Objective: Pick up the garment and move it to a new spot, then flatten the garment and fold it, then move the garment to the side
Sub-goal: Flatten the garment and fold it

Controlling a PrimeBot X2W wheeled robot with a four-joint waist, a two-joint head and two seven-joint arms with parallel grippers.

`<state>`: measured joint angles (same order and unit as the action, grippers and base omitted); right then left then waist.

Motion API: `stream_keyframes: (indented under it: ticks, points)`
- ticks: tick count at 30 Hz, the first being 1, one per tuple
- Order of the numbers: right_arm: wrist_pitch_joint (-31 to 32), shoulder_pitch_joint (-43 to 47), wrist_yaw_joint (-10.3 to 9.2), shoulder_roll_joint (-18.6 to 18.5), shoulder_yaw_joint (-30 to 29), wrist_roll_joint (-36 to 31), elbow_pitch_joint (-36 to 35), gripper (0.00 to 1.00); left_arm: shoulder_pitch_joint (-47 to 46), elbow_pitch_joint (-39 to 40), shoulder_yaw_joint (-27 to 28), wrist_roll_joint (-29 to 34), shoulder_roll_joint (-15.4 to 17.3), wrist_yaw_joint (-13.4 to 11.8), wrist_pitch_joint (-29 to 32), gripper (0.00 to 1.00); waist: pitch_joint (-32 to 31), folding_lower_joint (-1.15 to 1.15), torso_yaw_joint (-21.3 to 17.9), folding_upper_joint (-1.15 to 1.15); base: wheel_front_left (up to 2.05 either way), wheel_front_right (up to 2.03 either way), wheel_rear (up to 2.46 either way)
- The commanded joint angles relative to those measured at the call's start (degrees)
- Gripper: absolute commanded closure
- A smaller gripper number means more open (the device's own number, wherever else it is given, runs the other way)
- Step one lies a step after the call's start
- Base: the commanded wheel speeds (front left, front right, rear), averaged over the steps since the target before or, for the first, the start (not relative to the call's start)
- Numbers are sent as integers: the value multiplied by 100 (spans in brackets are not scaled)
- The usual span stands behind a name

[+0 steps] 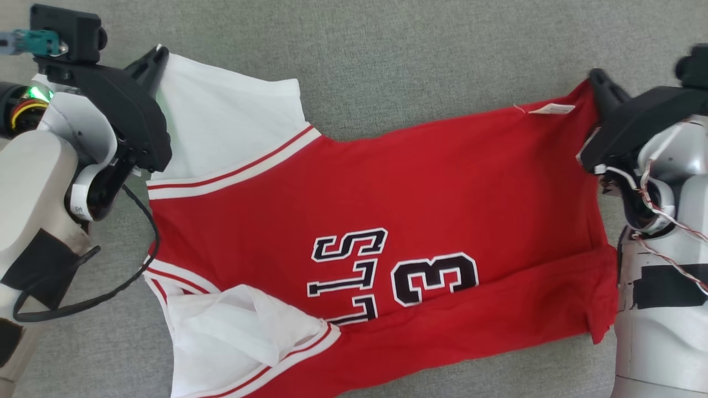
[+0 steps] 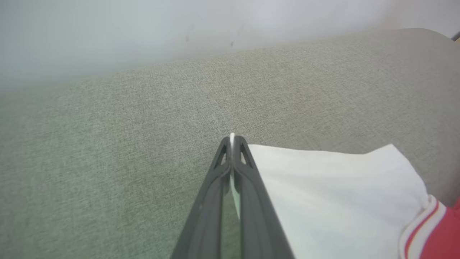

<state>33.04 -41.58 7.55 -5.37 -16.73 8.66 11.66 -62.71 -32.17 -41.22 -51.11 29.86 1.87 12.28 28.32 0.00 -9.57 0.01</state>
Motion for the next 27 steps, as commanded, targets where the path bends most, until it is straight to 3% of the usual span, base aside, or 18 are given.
stream_keyframes:
  ticks: [1, 9, 21, 27]
  points:
    - [-48, -45, -12, 44, -32, -66, 3, 100, 45, -23, 44, 19, 36, -36, -42, 100, -20, 0, 11, -1, 0, 0, 0]
    - [-510, 38, -12, 183, -564, -25, 186, 100, 236, -66, 217, -35, 76, -35, -611, 100, -178, 0, 73, -1, 0, 0, 0]
    - [-1556, -63, -12, 245, -379, 683, 511, 100, 320, 12, 464, -188, -130, 243, -1611, 100, -298, 0, 149, -1, 0, 0, 0]
    - [-1652, 250, -12, 177, -432, 907, 534, 100, 742, 221, 542, -435, -182, 374, -1968, 100, -422, 0, 243, -1, 0, 0, 0]
